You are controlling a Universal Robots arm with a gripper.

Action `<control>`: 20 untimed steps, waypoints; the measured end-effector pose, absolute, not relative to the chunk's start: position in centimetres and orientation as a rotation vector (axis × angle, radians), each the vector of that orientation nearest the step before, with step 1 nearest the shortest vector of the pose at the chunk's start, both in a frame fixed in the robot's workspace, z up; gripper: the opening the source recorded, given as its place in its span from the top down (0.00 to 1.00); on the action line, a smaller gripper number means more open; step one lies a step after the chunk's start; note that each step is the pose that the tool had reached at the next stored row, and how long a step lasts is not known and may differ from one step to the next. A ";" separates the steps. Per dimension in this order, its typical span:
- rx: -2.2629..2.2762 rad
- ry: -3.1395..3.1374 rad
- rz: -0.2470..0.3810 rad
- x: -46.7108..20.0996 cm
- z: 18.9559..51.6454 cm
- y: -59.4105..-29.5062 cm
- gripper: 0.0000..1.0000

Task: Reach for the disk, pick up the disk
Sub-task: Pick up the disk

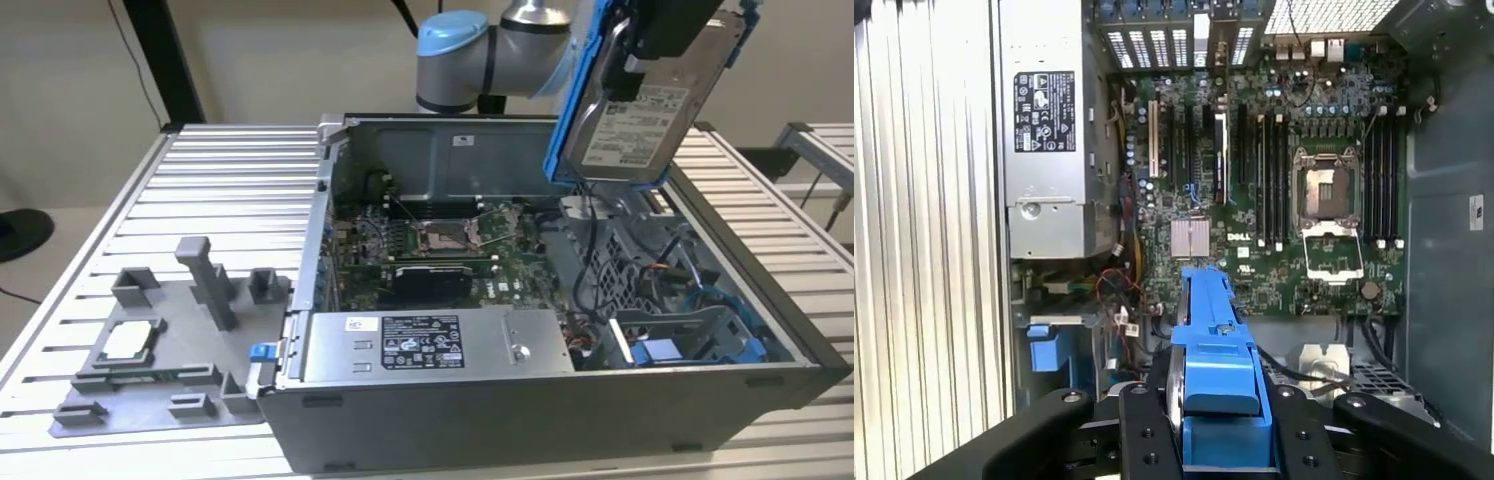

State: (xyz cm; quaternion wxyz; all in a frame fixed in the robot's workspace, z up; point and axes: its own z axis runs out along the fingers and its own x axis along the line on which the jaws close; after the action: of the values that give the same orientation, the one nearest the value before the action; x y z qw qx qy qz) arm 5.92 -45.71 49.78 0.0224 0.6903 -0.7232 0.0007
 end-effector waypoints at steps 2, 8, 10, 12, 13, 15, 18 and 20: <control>2.117 -2.216 -0.044 6.2 49.8 -46.1 1.00; 2.180 -2.193 0.000 6.8 49.8 -48.1 1.00; 2.196 -2.202 0.028 6.8 49.8 -48.7 1.00; 2.204 -2.210 0.045 6.8 49.8 -49.4 1.00; 2.207 -2.213 0.047 6.8 49.7 -50.5 1.00; 2.209 -2.216 0.049 6.8 49.7 -51.6 1.00; 2.215 -2.222 0.060 6.8 49.7 -52.5 1.00; 2.218 -2.228 0.067 6.8 49.6 -53.9 1.00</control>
State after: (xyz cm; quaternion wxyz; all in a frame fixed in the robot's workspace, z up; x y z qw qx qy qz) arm 6.82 -53.86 49.58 -0.0015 0.7055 -0.7084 0.0214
